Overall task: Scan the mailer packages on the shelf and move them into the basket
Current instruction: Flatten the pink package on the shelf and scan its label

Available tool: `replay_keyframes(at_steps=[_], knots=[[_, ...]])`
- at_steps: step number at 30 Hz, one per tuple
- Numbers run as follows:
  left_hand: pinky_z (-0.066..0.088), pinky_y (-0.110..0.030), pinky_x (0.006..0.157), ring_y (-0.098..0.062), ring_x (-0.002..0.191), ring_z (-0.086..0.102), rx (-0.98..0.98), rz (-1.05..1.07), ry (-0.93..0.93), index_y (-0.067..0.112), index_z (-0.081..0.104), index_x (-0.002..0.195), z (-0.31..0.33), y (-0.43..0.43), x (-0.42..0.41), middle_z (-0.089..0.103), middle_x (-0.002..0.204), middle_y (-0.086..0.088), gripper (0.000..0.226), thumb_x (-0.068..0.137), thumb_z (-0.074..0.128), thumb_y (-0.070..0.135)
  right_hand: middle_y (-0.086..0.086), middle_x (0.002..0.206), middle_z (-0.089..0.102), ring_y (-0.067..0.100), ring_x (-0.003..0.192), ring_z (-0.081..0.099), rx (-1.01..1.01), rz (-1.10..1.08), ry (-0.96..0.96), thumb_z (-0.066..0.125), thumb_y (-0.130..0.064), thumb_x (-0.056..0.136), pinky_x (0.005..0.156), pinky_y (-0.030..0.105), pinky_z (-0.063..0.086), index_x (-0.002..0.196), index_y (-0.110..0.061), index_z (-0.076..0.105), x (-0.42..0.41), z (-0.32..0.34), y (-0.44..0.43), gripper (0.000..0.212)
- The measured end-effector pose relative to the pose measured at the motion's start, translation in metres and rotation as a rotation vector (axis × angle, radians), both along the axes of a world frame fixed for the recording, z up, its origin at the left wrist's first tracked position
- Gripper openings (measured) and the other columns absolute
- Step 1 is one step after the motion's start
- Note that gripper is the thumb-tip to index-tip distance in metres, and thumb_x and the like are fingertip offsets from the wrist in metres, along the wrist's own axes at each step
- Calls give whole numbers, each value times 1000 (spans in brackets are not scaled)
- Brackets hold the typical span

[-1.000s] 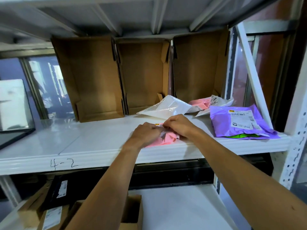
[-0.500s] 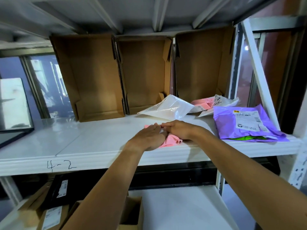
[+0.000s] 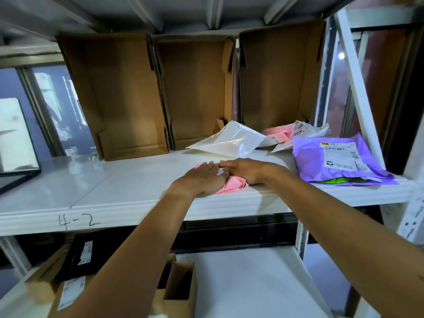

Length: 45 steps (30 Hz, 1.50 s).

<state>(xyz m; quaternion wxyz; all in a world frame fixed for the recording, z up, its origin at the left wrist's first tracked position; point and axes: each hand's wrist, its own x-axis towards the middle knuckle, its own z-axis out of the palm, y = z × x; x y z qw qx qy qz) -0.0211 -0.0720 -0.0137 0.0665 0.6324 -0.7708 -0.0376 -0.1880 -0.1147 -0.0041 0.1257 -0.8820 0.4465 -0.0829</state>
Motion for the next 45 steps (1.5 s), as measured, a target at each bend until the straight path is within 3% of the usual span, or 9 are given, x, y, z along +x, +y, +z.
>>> replay_keyframes(at_steps=[10,18,22,27,31,35,38,41,45], knots=[[15,-44,123,-22,153,11,19,-9,-31,26,13,159,5,9,-2,12,167,-1,66,102,13,60,5,137,57,25,119,53,-5,20,-16,35,-33,107,110,42,38,143,-26,48,-1,3,6,39],[19,-46,121,-23,152,17,11,-12,-31,25,16,158,6,11,-2,18,166,-2,65,102,14,59,5,134,59,26,119,54,20,11,-72,35,-34,107,110,44,38,139,-26,52,-1,1,8,37],[10,-43,122,-21,154,4,0,-30,-83,28,9,160,7,19,-4,4,168,1,61,105,12,55,5,135,59,25,118,55,-15,-7,-91,36,-34,105,109,44,40,142,-24,50,0,-2,8,41],[6,-36,123,-15,154,6,-91,-104,-18,23,13,160,6,24,-2,8,168,2,57,107,16,45,3,133,61,24,114,57,-97,-42,-89,37,-35,104,104,42,44,139,-21,52,2,-5,12,41],[10,-29,120,-16,154,8,-44,-134,-38,21,12,160,12,35,-6,9,167,1,53,110,18,38,7,121,64,27,106,58,-126,-100,-92,38,-28,105,93,38,45,111,-19,58,3,-4,13,23],[11,-33,121,-19,154,4,-21,-174,-161,20,6,160,14,34,-9,4,168,-3,53,111,18,35,8,121,64,25,105,58,-159,-151,-126,41,-30,105,95,38,47,119,-13,60,1,-4,17,29],[14,-40,123,-22,154,9,-29,-201,-168,21,12,160,13,29,-10,12,167,-5,53,110,18,40,11,105,66,26,94,60,-274,-219,-175,41,-28,105,88,42,50,103,-8,65,2,-4,19,31],[28,-51,118,-32,148,25,-72,-196,-231,21,23,156,9,21,-8,28,159,-11,53,108,22,45,9,90,67,23,82,60,-338,-242,-232,42,-31,103,81,43,53,85,-12,70,3,-5,17,38],[24,-53,119,-35,151,16,-62,-192,-239,24,19,157,8,20,-7,18,165,-9,55,108,22,48,9,90,71,26,82,60,-289,-202,-178,46,-28,99,78,41,52,90,-18,77,1,-6,16,35]])
